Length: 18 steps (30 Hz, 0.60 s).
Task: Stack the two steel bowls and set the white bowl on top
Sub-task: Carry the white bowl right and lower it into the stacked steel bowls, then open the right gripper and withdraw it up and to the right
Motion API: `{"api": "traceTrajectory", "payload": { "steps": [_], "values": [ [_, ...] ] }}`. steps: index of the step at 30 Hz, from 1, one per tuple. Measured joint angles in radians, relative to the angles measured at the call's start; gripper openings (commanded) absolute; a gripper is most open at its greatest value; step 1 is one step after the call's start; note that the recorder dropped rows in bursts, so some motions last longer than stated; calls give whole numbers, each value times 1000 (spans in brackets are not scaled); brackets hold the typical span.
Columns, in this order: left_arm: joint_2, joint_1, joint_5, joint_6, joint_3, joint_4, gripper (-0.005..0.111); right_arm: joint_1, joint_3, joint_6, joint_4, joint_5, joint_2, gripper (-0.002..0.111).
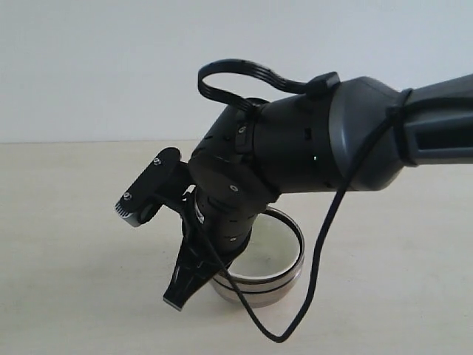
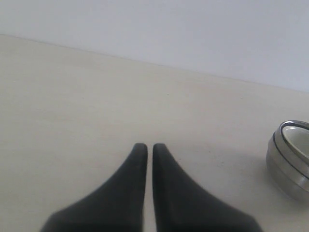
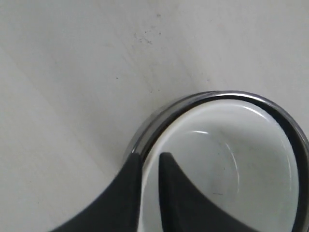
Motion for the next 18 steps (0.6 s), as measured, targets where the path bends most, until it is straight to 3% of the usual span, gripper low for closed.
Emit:
{"api": "traceTrajectory", "payload": {
  "steps": [6,18],
  "values": [
    [0,0,0,0,0,0,4,-4,0,75,-116,32,-30,9],
    [0,0,0,0,0,0,4,-10,75,82,-111,-28,-43,9]
  ]
}}
